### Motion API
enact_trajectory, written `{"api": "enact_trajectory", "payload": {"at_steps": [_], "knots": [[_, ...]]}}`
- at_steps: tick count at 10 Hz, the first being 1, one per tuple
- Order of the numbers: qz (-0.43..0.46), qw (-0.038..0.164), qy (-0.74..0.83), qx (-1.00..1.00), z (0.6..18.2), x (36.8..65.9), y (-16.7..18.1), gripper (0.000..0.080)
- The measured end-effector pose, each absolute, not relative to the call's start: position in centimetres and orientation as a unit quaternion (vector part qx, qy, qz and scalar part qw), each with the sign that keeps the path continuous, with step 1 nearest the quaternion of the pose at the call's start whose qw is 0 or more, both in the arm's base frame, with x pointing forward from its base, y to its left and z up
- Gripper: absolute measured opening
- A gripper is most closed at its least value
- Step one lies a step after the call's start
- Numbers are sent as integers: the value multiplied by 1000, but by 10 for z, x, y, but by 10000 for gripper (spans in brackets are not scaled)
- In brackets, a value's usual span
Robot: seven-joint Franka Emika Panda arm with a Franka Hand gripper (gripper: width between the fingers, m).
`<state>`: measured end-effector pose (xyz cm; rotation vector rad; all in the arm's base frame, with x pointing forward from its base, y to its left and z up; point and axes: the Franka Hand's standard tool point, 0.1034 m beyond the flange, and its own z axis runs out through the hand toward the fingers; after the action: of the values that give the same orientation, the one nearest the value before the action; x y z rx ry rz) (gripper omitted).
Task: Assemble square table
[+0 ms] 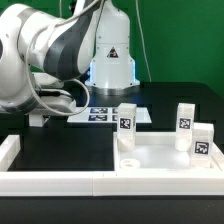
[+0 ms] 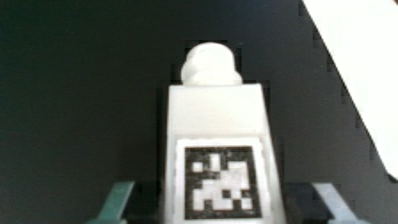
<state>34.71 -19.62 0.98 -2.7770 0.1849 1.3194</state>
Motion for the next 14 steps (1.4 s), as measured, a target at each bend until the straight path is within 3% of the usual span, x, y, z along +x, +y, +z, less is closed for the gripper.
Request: {"api": "enact_trajectory", "payload": {"at_steps": [6, 9, 10, 11, 12, 14], "knots": [[431, 32, 59, -900, 15, 350, -195, 288], [405, 50, 52, -912, 73, 388, -174, 288], [399, 52, 55, -914, 79, 388, -177, 288], [356, 43, 48, -932, 66, 382, -194, 288], [336, 43, 52, -939, 66, 378, -193, 288], [211, -1, 45, -976, 68, 407, -178, 289]]}}
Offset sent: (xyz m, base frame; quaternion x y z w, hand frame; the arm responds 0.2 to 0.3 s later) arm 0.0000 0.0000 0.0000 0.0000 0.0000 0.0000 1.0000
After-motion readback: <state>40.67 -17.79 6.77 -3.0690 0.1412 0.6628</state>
